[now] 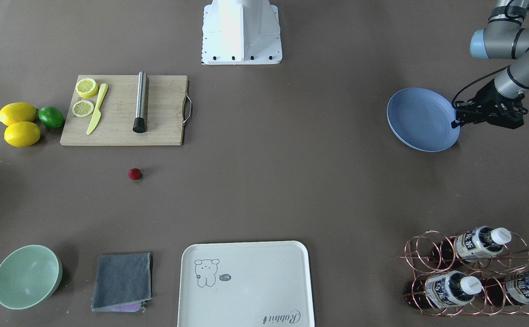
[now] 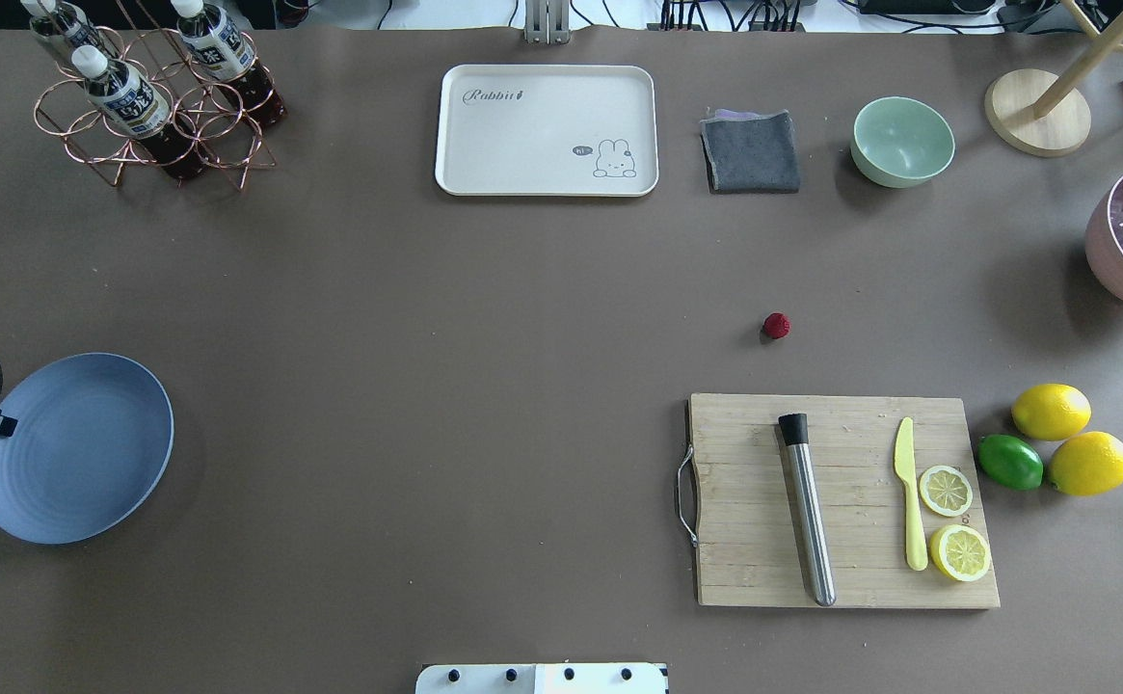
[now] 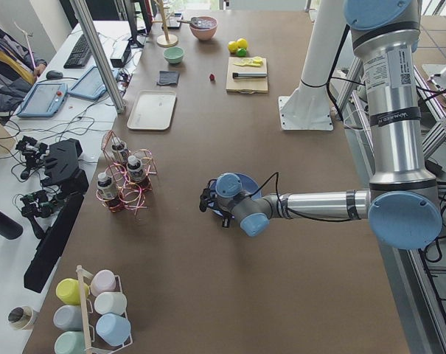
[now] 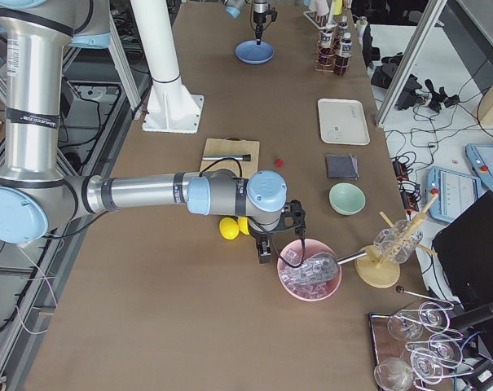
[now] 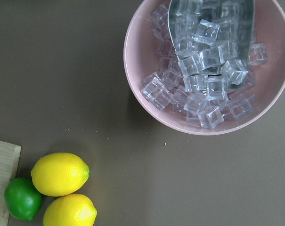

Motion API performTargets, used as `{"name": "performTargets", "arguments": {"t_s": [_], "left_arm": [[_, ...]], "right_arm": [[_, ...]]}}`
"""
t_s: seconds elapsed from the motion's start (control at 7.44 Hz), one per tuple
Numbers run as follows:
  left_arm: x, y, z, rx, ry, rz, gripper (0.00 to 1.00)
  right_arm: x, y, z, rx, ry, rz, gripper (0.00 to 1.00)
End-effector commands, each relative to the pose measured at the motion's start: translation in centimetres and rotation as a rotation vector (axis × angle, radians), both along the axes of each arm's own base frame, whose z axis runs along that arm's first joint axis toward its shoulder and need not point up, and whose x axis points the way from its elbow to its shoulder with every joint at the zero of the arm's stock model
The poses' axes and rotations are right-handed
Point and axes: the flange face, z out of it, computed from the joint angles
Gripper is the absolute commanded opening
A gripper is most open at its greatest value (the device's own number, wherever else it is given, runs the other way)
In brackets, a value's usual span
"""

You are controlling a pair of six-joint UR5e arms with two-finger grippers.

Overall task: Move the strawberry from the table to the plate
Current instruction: 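Move the left gripper to the blue plate's rim and grip it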

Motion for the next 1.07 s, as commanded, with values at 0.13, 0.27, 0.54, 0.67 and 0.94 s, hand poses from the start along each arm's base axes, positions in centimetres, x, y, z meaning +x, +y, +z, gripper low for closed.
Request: {"name": "performTargets", "arguments": {"t_s": [0.13,0.27,0.54,0.67,0.94], "left_arm": [[1.8,-2.0,-9.0,-0.098,0.19,0.014,0.0],[4.5,-5.1,-14.3,-0.162,0.248,-0.048,0.0],[12.2,-6.5,-22.1,-0.231,0.312,-0.072,0.0],[17.3,-5.6,-25.6,-0.287,0.329,-0.088,0.0],[22.7,-7.0,-32.5,-0.289,0.282,-0.164,0.0]], "right_arm": [[0.0,-1.0,-1.2,0.032,0.001,0.001,1.0],[-0.6,-2.0,-2.1,0.047,-0.001,-0.01,1.0],[-5.1,-4.4,-5.8,-0.032,-0.009,0.026,1.0],[-8.4,-4.9,-8.7,-0.054,-0.013,0.027,1.0],[-15.6,-6.3,-14.0,-0.116,-0.029,0.04,0.99]]}}
